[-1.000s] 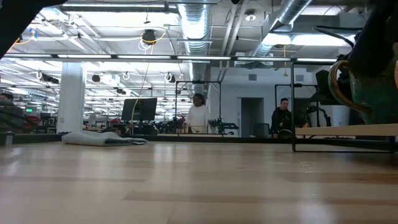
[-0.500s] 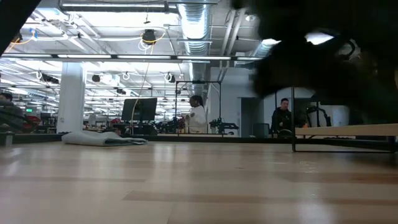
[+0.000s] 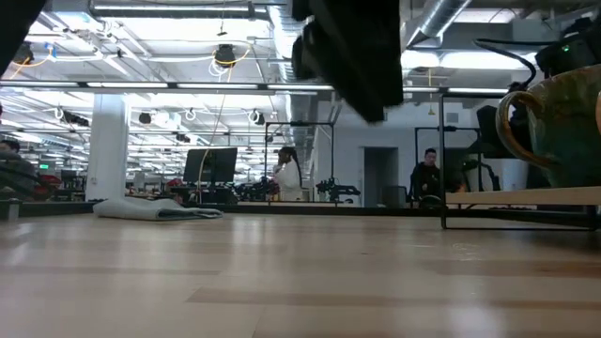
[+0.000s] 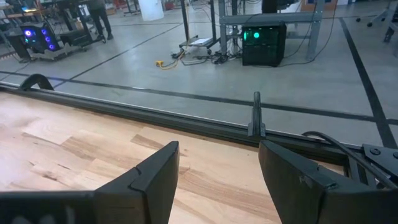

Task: Stack small to large cups/mugs on shelf
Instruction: Return to Home Position

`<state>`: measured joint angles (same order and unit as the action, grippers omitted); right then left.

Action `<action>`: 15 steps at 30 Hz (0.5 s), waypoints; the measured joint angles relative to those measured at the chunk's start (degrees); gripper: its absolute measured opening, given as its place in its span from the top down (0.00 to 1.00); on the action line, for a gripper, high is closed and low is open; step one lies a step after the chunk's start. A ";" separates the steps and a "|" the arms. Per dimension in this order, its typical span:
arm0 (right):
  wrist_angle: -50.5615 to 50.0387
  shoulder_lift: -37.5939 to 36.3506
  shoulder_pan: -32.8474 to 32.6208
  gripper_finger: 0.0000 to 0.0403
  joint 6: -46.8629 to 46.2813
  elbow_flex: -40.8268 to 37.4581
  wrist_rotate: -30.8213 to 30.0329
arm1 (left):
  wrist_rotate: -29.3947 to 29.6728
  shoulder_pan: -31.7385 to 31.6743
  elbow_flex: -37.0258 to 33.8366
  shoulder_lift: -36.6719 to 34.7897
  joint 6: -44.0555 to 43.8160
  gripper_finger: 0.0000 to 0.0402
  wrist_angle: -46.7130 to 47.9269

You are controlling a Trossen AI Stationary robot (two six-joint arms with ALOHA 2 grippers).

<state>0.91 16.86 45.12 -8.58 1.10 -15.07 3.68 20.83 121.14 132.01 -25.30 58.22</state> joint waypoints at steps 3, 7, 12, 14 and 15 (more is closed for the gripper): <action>0.02 0.00 0.00 0.39 0.00 0.00 0.00 | 4.31 -0.44 -0.01 -2.72 0.64 0.68 1.54; 0.15 0.00 0.00 0.39 0.00 0.00 0.00 | 8.04 -1.32 -1.65 -7.41 2.14 0.68 1.76; 1.00 0.00 0.00 0.39 -0.04 -0.07 0.00 | 10.58 -2.67 -8.15 -14.50 3.89 0.68 1.97; 1.09 0.00 0.00 0.39 -0.11 -0.07 0.01 | 10.90 -3.38 -12.93 -18.63 4.71 0.68 -0.21; 1.09 0.00 0.01 0.39 -0.12 -0.07 0.00 | 10.97 -3.87 -16.04 -20.71 5.20 0.68 -1.67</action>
<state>2.00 16.86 45.13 -8.70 1.04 -15.07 14.65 16.96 105.10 111.30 -20.10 56.55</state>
